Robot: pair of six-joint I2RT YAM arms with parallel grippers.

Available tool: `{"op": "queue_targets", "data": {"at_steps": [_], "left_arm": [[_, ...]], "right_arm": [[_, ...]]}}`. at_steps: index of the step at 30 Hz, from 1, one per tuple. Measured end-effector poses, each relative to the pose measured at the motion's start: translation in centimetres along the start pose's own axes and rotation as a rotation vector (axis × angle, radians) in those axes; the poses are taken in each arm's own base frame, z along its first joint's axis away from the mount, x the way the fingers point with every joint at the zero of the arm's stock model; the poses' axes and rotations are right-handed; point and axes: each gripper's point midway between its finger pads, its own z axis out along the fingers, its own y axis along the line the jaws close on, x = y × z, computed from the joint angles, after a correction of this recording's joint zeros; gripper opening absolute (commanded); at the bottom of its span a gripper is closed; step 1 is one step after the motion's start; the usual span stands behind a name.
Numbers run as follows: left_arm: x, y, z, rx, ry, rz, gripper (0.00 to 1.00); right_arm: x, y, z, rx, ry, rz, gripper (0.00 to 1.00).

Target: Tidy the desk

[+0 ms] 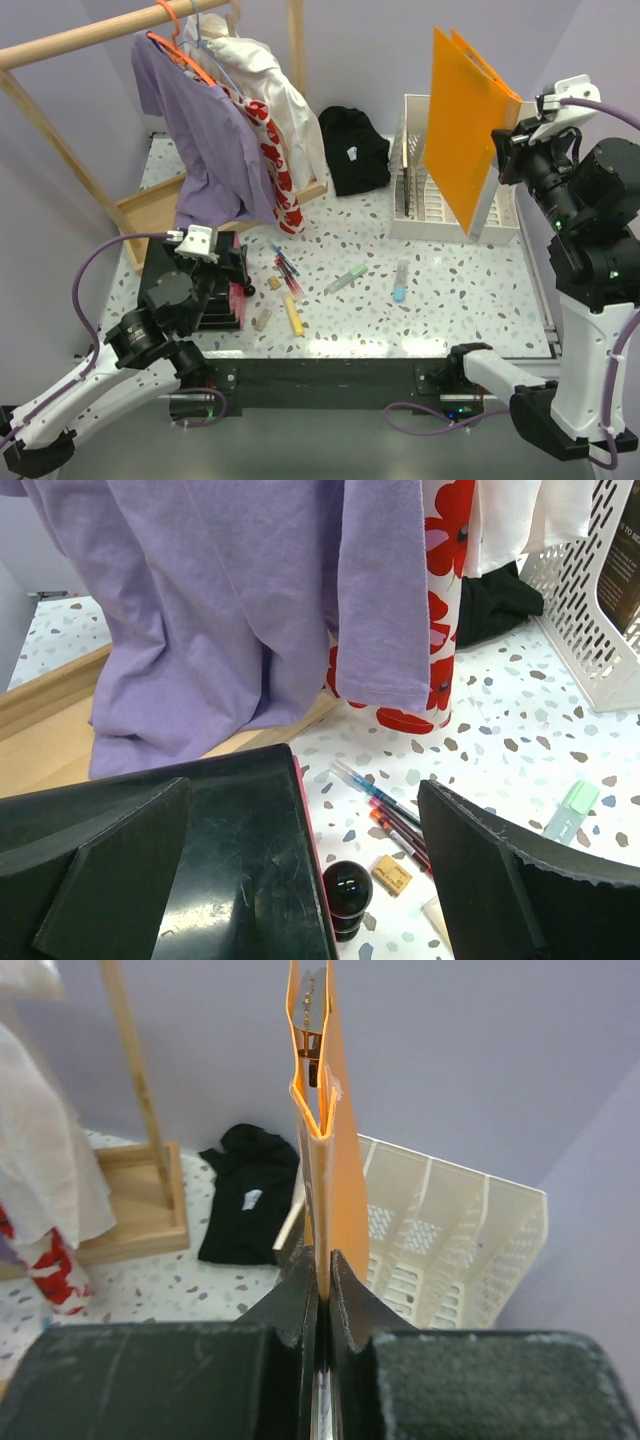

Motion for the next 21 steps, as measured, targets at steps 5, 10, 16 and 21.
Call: {"op": "queue_targets", "data": {"at_steps": [5,10,16,21], "left_arm": [[-0.1,-0.1,0.0,0.003,-0.003,-0.002,1.0],[-0.1,-0.1,0.0,0.005,-0.004,-0.005,1.0],[-0.3,0.0,-0.1,0.007,-0.014,-0.012,1.0],[-0.3,0.0,-0.1,0.01,-0.013,-0.013,1.0]], "right_arm": [[0.6,-2.4,0.1,0.139,0.007,0.007,0.0],[1.6,-3.9,1.0,0.22,0.013,0.012,0.0],[2.9,-4.8,4.0,0.257,0.005,0.028,0.0],[4.8,-4.8,7.8,0.249,0.022,0.047,0.0]]}}
